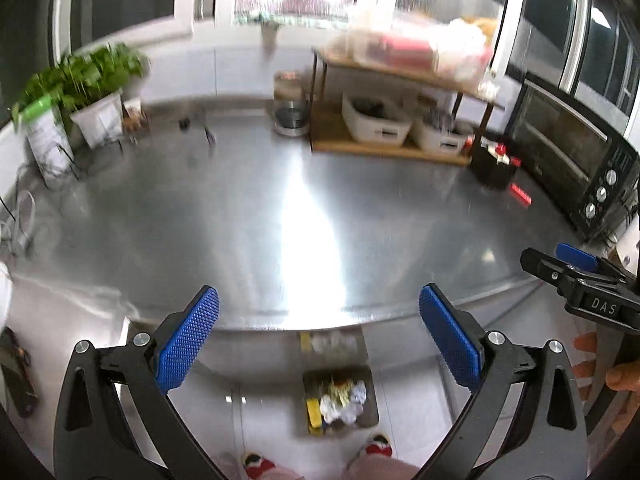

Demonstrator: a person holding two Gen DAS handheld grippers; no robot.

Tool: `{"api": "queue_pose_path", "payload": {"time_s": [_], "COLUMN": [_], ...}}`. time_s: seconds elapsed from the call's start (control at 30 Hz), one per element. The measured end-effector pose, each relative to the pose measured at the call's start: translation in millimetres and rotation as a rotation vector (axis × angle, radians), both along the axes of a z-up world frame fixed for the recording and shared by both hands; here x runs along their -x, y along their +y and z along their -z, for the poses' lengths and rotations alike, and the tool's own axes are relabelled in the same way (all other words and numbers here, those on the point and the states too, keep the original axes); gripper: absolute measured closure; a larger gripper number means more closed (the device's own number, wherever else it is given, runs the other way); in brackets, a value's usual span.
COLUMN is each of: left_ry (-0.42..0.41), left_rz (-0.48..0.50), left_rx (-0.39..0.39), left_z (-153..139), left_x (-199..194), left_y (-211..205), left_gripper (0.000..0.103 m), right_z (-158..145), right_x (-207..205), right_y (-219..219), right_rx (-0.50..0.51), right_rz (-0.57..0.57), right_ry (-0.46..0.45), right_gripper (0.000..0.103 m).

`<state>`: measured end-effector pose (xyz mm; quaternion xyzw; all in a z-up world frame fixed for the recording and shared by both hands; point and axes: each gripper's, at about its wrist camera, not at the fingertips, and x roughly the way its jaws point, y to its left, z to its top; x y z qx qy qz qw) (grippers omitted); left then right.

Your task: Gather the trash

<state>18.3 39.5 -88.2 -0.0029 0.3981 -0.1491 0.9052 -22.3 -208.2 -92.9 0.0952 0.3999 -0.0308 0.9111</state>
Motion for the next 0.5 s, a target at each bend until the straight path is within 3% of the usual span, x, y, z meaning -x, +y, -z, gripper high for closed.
{"api": "queue_pose_path", "payload": {"time_s": [0.27, 0.5], "left_ry": [-0.127, -0.182], "left_rz": [-0.009, -0.039], "left_rx": [-0.005, -0.02], "left_z": [-48.6, -64.4], "left_x": [10.6, 11.7], "left_y": [-2.0, -0.7], "left_gripper": [0.008, 0.008], "right_z": [-60.1, -82.2], "right_x": [11.7, 15.1], "right_y": [3.5, 6.8], "right_rx": [0.08, 0.094], "right_rz": [0.012, 0.038], "right_ry": [-0.156, -0.219], "right_gripper": [0.003, 0.003]}}
